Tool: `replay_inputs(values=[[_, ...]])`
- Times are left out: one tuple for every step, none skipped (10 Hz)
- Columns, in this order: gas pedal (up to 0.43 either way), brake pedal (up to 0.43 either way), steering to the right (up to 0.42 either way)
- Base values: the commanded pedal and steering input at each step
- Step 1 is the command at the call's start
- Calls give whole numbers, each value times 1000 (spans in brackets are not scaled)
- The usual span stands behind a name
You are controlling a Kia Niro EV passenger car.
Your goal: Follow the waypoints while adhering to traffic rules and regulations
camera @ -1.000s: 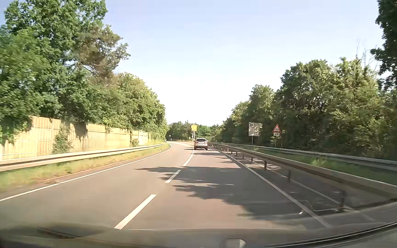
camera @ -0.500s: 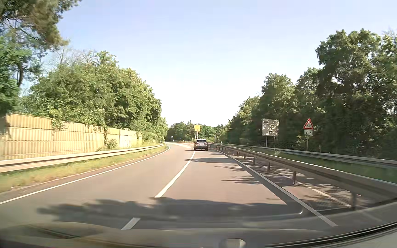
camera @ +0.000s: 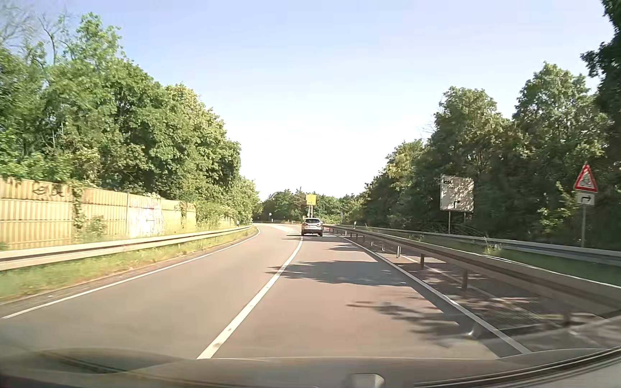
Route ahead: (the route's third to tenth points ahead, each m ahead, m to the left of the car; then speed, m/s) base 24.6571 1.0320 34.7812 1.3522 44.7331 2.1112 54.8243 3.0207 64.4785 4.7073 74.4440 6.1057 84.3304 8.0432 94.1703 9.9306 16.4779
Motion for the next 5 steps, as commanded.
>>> replay_inputs(values=[[118,30,-6],[118,30,-5],[118,30,-6],[118,30,-6],[118,30,-6]])
